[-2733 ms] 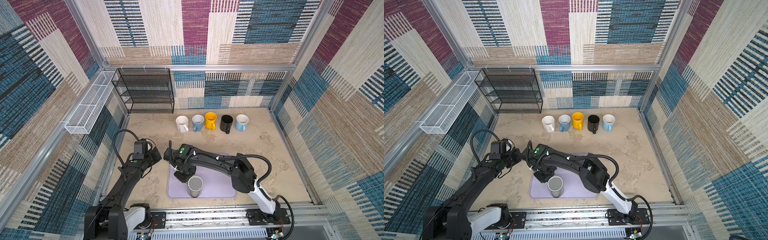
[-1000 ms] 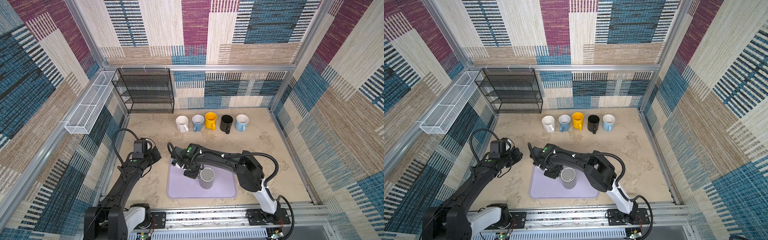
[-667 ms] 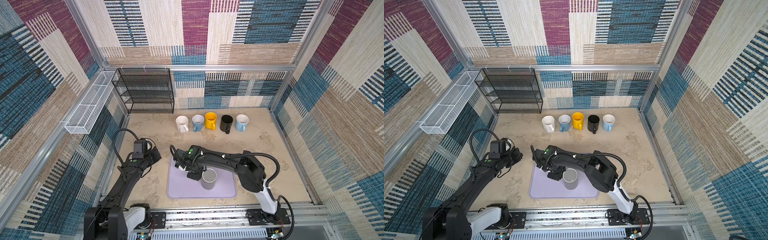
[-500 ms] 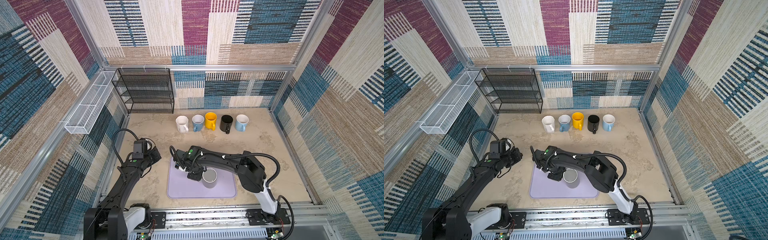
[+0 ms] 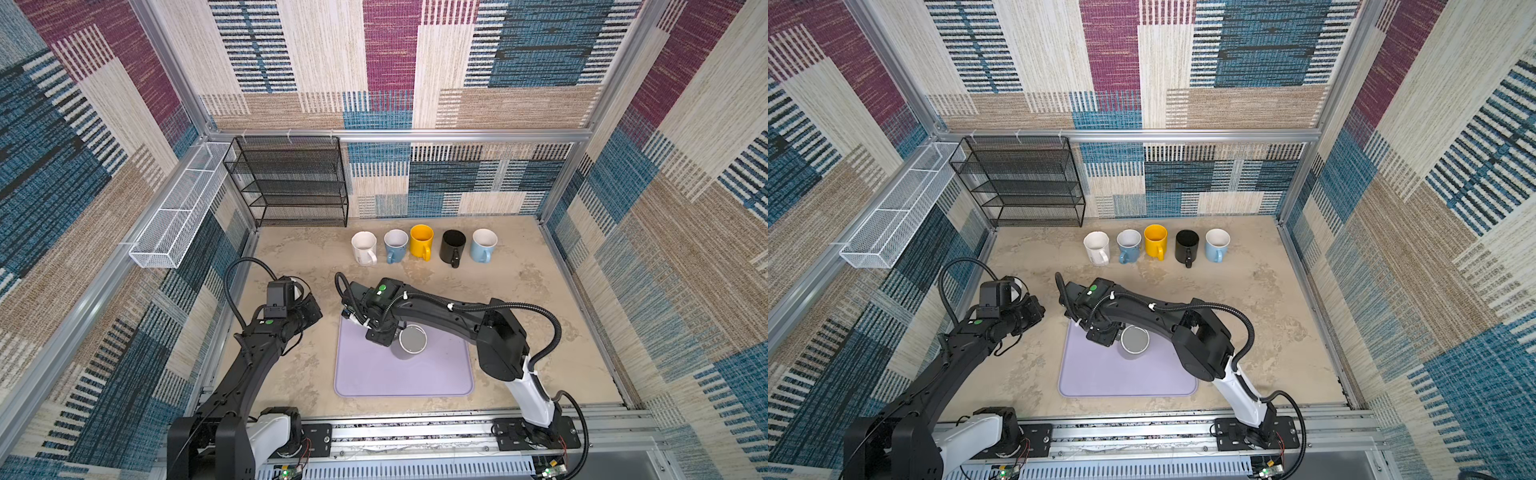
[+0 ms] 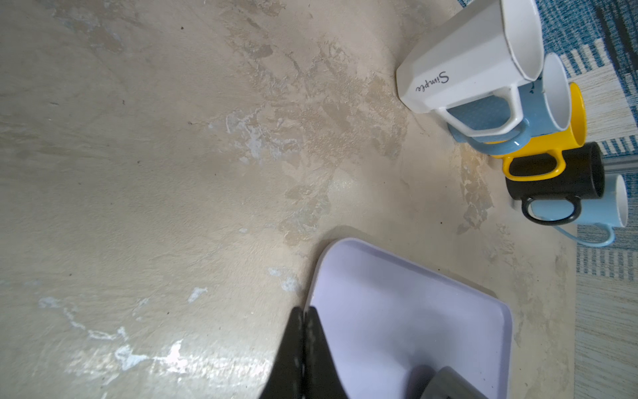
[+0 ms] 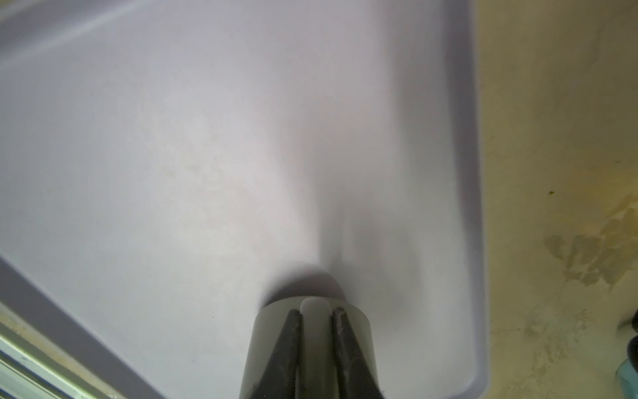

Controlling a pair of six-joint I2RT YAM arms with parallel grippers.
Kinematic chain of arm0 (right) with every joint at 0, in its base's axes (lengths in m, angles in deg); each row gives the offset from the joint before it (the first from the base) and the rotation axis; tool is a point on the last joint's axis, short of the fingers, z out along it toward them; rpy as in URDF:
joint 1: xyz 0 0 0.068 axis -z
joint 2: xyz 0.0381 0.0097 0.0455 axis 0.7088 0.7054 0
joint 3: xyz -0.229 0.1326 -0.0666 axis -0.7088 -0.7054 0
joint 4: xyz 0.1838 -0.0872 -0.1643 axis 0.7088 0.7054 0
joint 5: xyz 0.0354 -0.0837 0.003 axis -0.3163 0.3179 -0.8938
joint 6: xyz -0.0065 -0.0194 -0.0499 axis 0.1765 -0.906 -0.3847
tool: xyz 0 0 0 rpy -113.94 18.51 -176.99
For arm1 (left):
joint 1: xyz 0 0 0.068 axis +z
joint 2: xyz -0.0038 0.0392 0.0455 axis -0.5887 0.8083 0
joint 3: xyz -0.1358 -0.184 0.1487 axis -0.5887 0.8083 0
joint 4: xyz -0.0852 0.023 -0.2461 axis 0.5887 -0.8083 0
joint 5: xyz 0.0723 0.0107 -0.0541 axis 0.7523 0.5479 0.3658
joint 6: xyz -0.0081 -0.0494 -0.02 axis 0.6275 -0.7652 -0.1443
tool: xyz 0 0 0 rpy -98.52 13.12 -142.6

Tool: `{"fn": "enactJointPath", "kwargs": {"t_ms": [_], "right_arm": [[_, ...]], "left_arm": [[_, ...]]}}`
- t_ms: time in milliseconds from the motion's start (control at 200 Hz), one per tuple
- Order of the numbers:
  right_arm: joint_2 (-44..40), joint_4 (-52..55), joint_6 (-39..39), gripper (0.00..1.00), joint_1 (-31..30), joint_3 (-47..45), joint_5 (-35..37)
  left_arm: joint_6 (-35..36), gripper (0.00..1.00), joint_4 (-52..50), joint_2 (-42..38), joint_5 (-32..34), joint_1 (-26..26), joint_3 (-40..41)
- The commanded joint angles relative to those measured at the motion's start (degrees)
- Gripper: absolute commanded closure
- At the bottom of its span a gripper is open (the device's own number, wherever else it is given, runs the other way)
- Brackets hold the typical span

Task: Turn the mug right side up
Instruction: Pick up the mug from the tray.

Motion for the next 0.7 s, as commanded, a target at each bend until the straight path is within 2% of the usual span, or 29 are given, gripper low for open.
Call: {"fn": "enactJointPath", "kwargs": {"t_ms": [0,245,696], "right_arm": [[-1.2,-2.9,-0.2,1.00,0.8,1.0,0.7],[-7.8,-15.0,-0.8,1.00,3.0,-6.5,-3.9],[-22.8,-38.4,0.1,1.00,3.9,-30.4,-10.7]], "left_arm": [[1.2,0.94,0.1,-0.3,0.4,0.1,-0.6],[1.7,0.95,0.4,0.4,-1.6,0.1,-1.5],[2.5,0.95,-0.1,-0.6,-3.6,-0.1,-2.7]]}}
